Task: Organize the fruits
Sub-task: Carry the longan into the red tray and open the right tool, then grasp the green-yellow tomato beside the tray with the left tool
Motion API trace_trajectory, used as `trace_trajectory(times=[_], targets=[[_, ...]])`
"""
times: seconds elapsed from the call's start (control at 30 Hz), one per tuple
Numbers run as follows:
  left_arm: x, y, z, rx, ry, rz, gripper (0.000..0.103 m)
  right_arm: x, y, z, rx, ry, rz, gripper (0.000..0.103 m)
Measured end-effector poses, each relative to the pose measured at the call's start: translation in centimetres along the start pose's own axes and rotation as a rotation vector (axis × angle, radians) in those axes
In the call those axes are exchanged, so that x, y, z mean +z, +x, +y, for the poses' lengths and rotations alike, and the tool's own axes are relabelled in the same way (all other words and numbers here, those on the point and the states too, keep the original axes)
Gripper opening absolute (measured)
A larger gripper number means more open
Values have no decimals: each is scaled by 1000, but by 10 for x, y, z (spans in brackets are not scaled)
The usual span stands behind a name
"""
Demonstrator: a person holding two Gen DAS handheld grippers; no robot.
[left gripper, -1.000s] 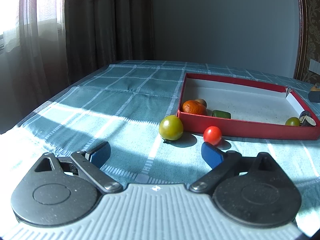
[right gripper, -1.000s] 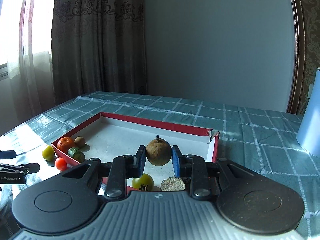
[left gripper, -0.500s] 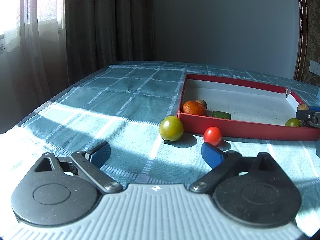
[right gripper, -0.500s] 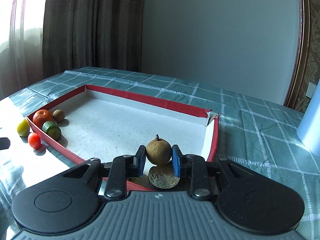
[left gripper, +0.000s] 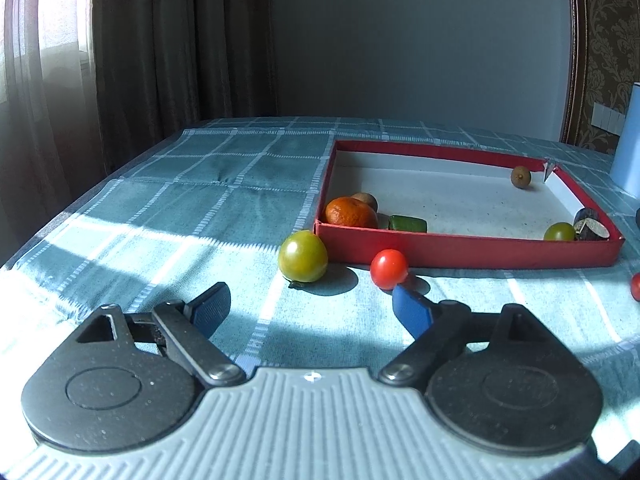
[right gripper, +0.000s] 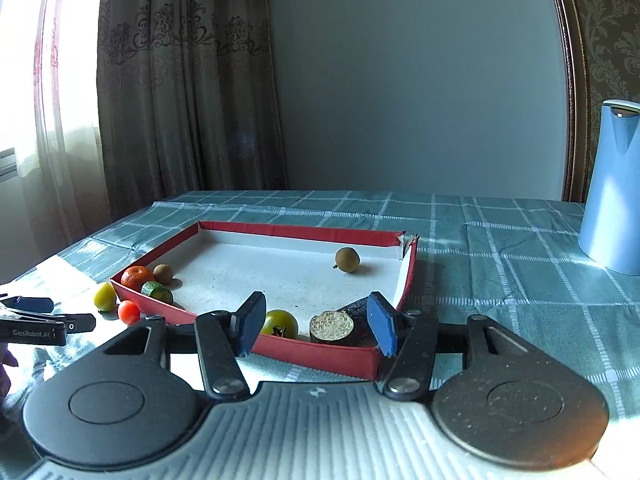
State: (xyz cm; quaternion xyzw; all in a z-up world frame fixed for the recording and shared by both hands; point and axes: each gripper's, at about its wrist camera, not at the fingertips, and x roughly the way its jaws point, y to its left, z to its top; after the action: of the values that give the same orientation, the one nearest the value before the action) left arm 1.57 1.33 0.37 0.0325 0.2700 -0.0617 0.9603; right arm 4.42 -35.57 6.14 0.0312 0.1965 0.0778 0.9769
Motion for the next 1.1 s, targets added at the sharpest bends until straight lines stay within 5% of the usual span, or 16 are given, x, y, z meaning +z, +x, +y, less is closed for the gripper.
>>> trace_trajectory(times=[0.2,0.5,0.7,0.8,1.1], targets=[[11,12,-11,72,92,-58,85,-11,-6,-3,55,41,15,57],[21,42,7,84,97,12,84,-20,-5,1,122,49,41,57],[24,59,22,-11,14,83,57,-20,-5,2,130,46,37,57],[21,53,15,3,46,63,30,-23,-3,3,132,44,57,57],[14,23,-3,50,48,-14,30,-37,2,25,174,24,138,59]])
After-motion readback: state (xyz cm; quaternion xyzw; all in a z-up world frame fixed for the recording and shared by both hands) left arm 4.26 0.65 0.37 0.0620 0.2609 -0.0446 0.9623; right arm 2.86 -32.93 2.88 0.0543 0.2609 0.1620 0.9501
